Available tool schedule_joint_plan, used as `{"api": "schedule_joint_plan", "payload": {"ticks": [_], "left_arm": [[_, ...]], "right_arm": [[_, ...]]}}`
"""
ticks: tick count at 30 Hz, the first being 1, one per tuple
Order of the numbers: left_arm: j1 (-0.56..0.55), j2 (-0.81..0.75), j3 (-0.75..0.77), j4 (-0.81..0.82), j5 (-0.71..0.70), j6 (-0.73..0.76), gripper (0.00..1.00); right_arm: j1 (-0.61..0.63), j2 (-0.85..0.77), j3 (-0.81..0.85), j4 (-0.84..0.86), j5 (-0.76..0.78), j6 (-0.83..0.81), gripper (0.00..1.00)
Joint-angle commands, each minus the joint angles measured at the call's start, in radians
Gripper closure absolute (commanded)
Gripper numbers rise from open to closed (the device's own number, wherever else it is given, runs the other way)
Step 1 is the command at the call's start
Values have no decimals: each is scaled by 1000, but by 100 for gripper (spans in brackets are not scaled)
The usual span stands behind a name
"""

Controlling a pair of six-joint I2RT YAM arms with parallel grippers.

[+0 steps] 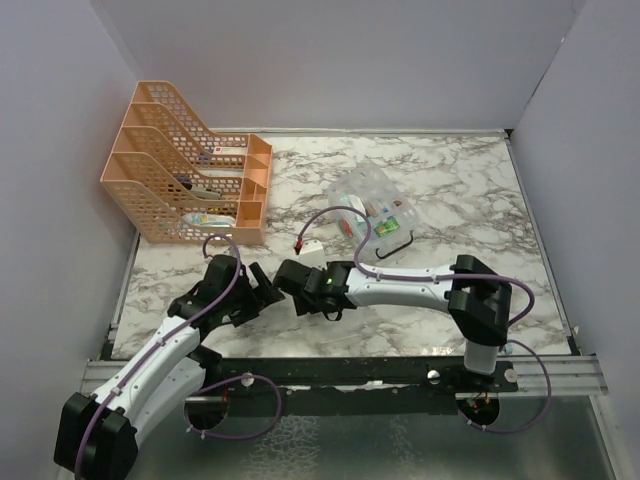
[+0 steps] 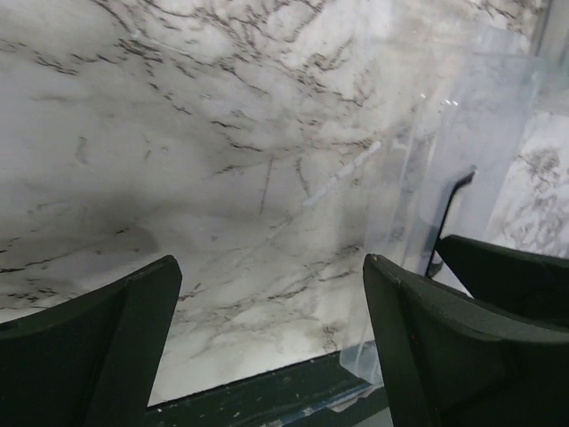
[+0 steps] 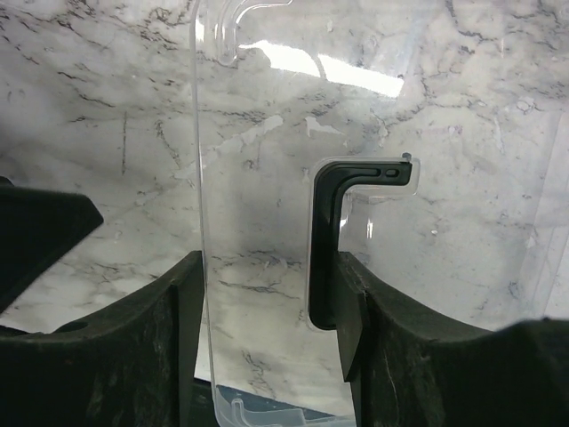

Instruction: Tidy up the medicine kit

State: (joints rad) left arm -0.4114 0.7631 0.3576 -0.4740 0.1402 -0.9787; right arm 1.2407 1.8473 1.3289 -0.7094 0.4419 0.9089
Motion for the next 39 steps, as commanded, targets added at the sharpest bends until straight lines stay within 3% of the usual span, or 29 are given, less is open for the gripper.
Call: {"api": "schedule_joint_plan", "payload": {"ticks": [1, 6, 14, 20, 26, 29, 35, 39], "left_arm": [[6, -58, -6, 54, 122, 11, 15], [6, -120, -42, 115, 239, 3, 18], [6, -151, -70, 150, 294, -15, 21], [5, -90, -111, 358, 405, -59, 15], [4, 24, -100, 494, 393, -82, 15], [4, 70, -87, 526, 381, -96, 25], [3, 46, -90, 526, 329, -115, 55], [3, 26, -88, 523, 308, -111, 70]], "right_arm": [[-33, -29, 14, 107, -85, -21, 60], [-90, -34, 21, 178, -160, -50, 60], [-164, -13, 40, 247, -253, -70, 60], [-194, -9, 54, 289, -325, -68, 61], [-199, -16, 46, 314, -370, -45, 61], [-203, -16, 34, 322, -376, -26, 61], [-218, -38, 6, 342, -387, 5, 59], [-230, -75, 0, 329, -383, 14, 38]]}}
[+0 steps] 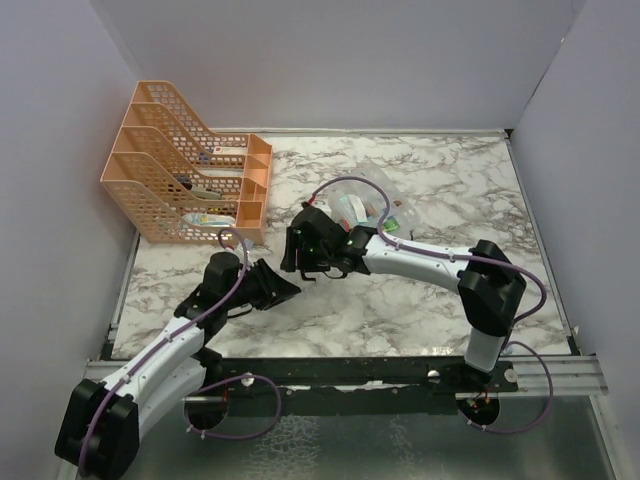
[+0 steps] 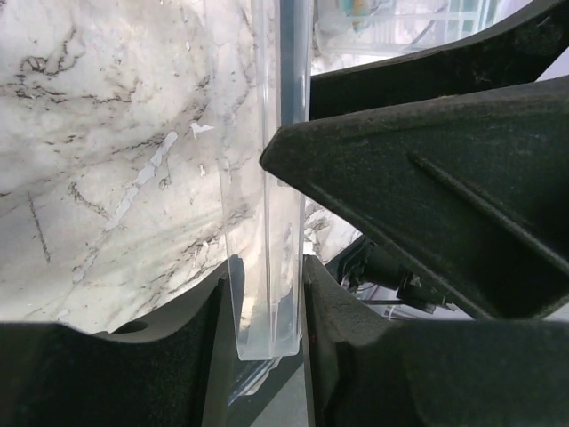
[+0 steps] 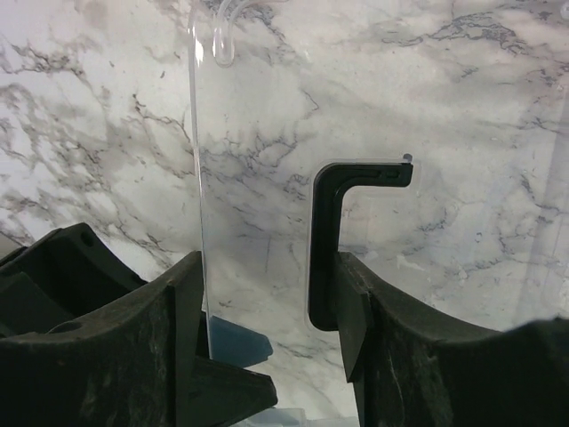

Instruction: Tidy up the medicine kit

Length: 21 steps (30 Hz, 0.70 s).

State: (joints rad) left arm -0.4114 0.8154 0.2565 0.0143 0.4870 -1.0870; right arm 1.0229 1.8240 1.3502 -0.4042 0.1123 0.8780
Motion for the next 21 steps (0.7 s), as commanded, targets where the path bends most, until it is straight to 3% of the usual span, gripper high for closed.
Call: {"api": "schedule_joint_plan", "payload": {"ticks": [1, 6, 15, 21], "left_arm": [[3, -27, 19, 33, -41, 2, 71], [3, -39, 78, -32, -72, 45, 76], [5, -141, 248, -180, -166, 112, 78], [5, -174, 381, -130, -237, 101, 78]], "right_arm": [[-18, -66, -24, 23, -59, 42, 33], [-28, -162, -36, 23, -74, 14, 25], [-35, -502, -179, 51, -30, -21, 24], [-34, -748, -265, 36, 93, -8, 25]]}}
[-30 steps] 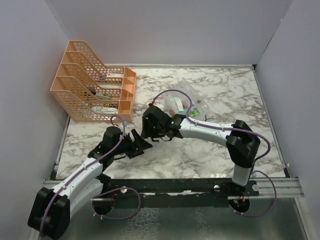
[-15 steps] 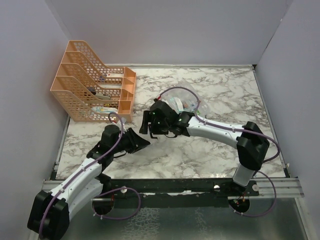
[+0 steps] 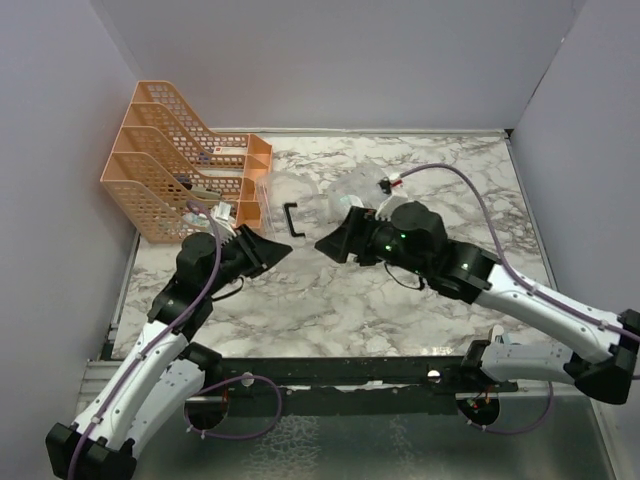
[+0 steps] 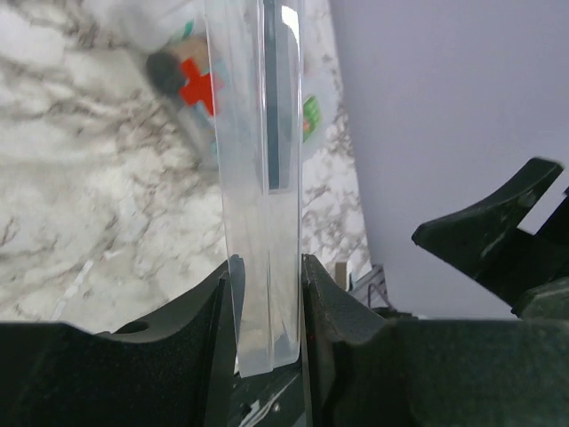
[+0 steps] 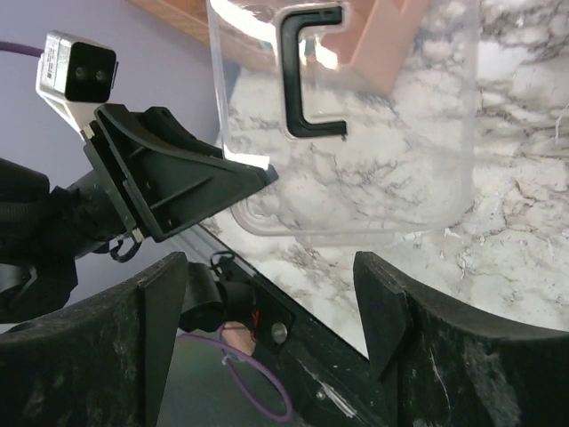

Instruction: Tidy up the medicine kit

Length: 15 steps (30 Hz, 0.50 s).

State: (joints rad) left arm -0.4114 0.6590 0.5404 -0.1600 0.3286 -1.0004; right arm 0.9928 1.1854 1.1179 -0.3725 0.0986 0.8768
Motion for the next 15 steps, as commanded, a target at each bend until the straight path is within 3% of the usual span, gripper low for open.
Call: {"api": "schedule_joint_plan", "payload": {"ticks": [1, 9, 15], "left_arm": [[5, -5, 120, 66, -78, 8, 78], [5, 114, 266, 282, -51, -95, 78], [5, 166, 309, 441, -70, -227, 78]], "right_arm": [[-4, -127, -26, -17, 132, 5, 24], [-9, -220, -46, -31, 196, 156, 23], [-110, -221, -54, 150, 49, 203, 21]]}}
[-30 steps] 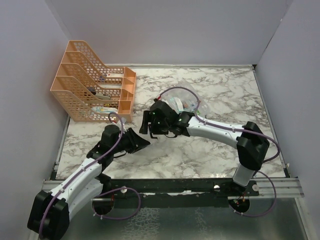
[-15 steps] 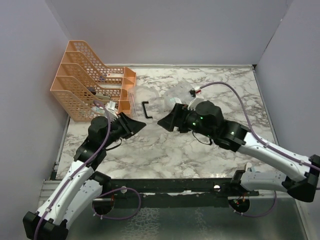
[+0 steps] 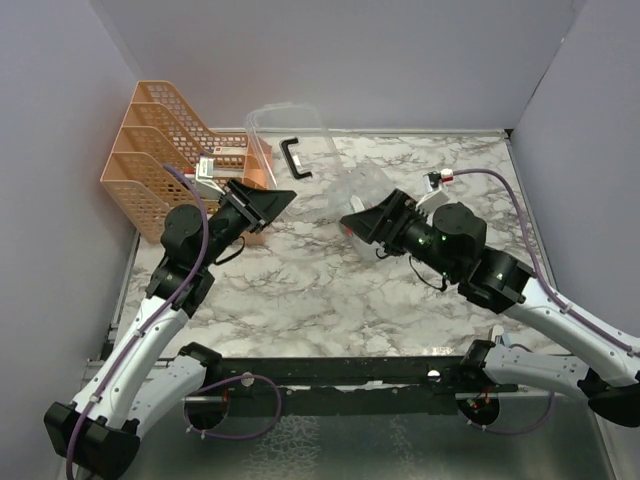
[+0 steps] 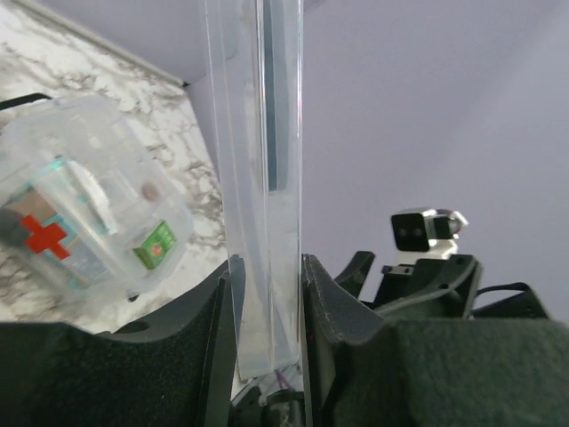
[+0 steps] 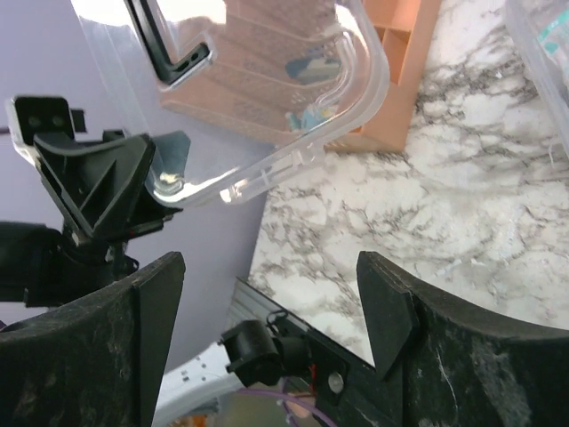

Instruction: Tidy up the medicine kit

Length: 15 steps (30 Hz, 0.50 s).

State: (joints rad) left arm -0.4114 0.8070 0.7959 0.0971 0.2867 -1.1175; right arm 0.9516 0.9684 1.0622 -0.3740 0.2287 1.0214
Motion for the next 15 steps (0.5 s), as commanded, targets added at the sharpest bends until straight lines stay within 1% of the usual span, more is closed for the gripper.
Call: {"api": "schedule_joint_plan", "payload": {"ticks": [1, 4, 9, 13, 15], "left_arm": [[4, 24, 58, 199, -34, -128, 78], [5, 41, 78, 227, -48, -172, 78], [5, 57, 90, 234, -66, -264, 78], [5, 71, 81, 257, -66, -339, 78], [5, 83, 77, 265, -61, -368, 78]], "right_arm": [[-88, 7, 4, 181, -105, 67, 21], [-168, 57, 23, 218, -200, 150, 21], [-304, 130, -36, 450, -377, 281, 21], [-331, 177, -55, 633, -413, 310, 21], [-339, 198, -57, 689, -427, 338, 22]]}}
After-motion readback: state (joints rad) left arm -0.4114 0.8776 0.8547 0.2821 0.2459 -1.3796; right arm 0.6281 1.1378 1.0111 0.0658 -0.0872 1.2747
